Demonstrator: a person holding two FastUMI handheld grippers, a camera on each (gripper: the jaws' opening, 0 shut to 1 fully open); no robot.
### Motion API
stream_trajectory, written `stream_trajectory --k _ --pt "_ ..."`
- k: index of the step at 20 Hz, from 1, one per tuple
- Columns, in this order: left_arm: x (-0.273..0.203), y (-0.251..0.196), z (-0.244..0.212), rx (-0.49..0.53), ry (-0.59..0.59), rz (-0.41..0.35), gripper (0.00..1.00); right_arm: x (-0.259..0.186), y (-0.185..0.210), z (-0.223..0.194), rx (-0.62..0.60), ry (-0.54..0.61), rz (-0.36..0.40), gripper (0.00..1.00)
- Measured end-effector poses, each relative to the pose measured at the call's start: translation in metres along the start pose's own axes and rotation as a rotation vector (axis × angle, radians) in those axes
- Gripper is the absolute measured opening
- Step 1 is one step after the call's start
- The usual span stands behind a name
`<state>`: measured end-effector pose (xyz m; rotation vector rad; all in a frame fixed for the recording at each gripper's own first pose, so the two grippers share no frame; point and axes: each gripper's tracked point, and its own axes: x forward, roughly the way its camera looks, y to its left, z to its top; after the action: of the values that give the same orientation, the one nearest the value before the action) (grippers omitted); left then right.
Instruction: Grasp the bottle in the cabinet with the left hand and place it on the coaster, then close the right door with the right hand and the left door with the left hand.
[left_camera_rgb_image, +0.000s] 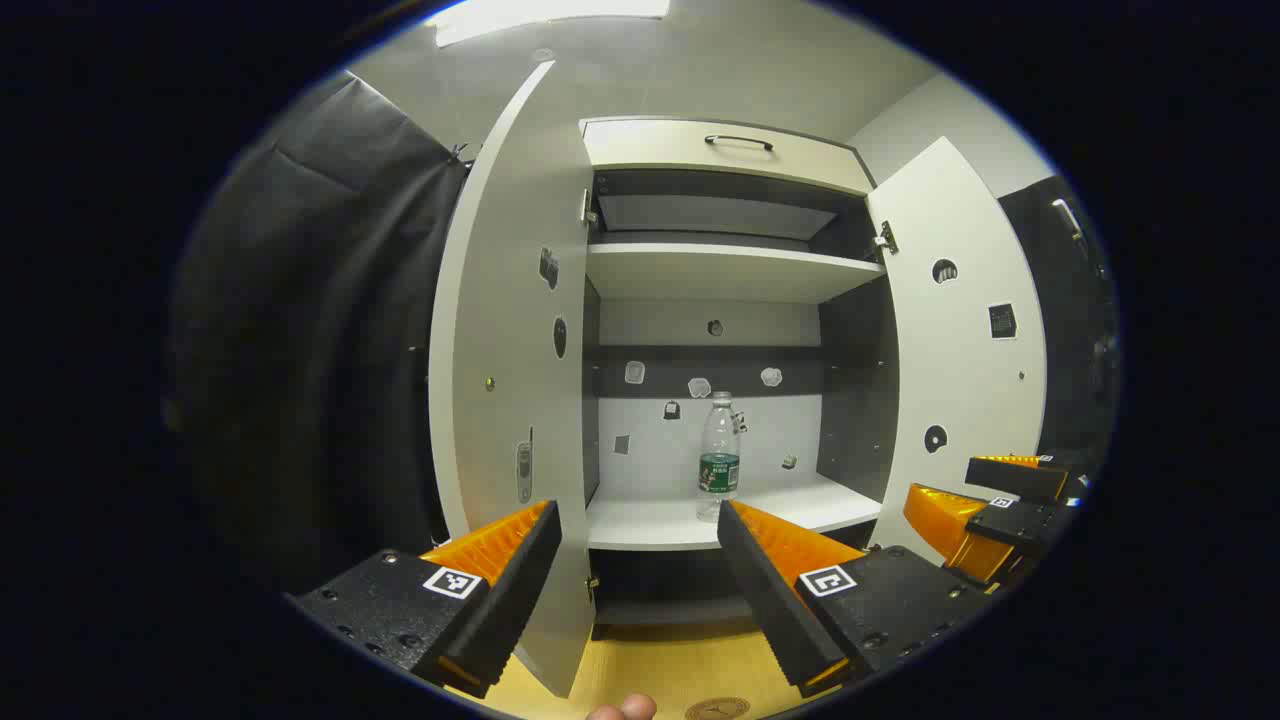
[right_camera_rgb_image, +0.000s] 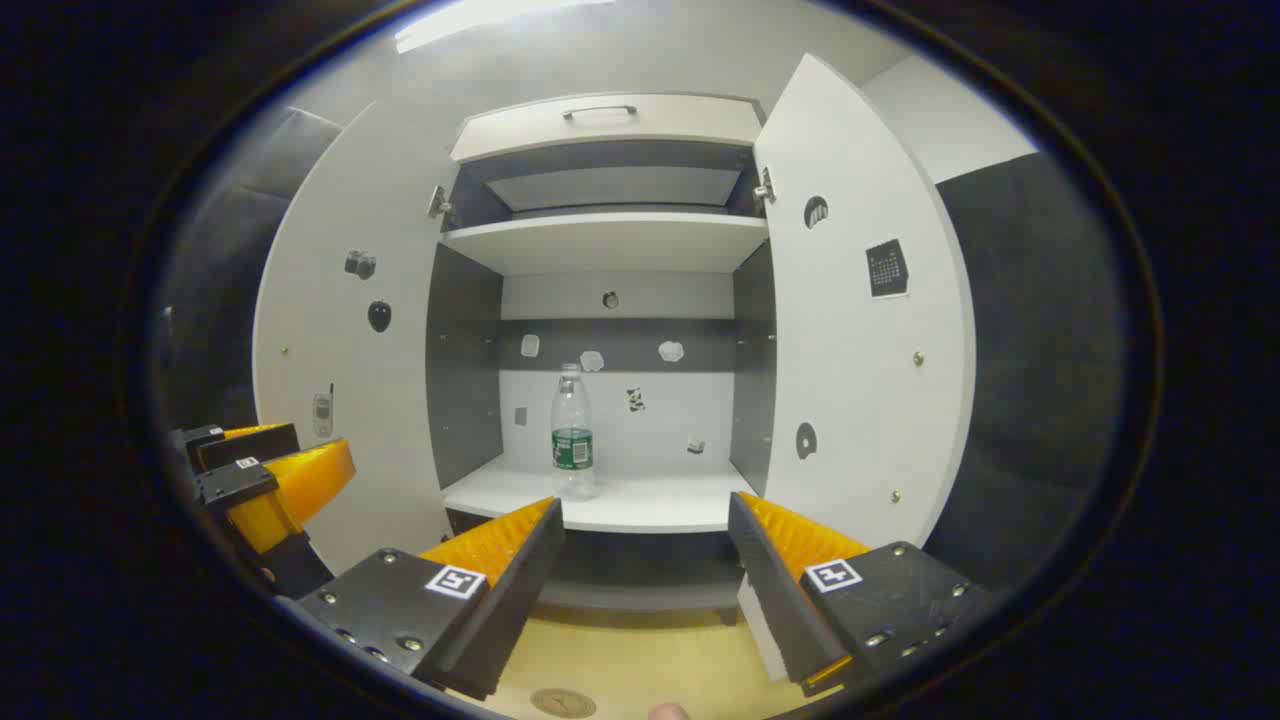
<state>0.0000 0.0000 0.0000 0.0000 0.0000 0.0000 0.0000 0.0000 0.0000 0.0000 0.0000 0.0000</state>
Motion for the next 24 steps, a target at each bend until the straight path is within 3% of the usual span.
stream_trajectory --k 16,24 --pt "0.007 0.001 -0.009 0.006 0.027 0.005 0.99 0.013 -0.004 0.000 0.012 -0.001 0.005 1.00" --pt "0.033 -0.014 -0.016 0.011 0.027 -0.016 0.99 0.014 -0.011 -0.002 0.013 0.010 0.001 1.00"
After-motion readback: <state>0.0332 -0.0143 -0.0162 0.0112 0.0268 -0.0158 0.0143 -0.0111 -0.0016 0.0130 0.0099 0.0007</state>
